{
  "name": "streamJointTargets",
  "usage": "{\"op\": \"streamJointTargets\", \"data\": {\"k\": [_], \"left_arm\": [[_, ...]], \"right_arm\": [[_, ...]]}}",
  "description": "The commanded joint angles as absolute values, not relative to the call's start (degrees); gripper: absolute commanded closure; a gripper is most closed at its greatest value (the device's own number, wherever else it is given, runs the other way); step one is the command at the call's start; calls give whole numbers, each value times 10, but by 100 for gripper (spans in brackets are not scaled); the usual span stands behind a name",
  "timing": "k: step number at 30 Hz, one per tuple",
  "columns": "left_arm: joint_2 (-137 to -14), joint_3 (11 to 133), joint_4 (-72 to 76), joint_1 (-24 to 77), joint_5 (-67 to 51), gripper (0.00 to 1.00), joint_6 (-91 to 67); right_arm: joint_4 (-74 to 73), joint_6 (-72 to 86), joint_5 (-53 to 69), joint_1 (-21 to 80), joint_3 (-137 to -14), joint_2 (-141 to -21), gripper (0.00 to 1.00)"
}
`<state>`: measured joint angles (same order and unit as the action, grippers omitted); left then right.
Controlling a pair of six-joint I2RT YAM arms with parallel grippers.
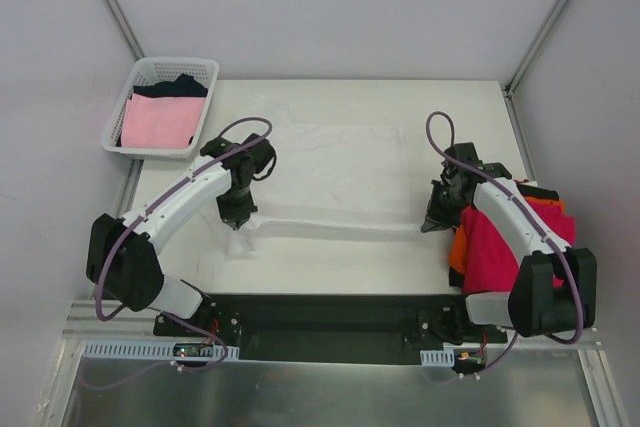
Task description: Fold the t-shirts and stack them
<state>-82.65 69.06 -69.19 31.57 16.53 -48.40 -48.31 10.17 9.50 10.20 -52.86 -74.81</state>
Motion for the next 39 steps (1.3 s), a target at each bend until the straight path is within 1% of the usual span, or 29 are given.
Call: {"op": "streamJointTargets", "data": {"k": [1,11,18,23,30,39], "left_arm": [[-851,693,-673,273,163,100,-403],[-968,801,-664,246,139,100,-314],[-1048,889,-664,219,132,100,-261],[-1109,947,-661,189,120,100,-230],[-1176,996,-653,166,112,100,-196],[-1225,1025,-638,132,86,100,-186]], "right_arm": [[-488,76,93,77,-573,-777,99],[-468,99,98,66,-642,-849,99],[-461,105,98,64,-704,-924,99],[-453,111,106,64,-756,-999,99],[-449,112,118,64,-825,-1085,99],[-447,120,117,64,-872,-1136,99]]}}
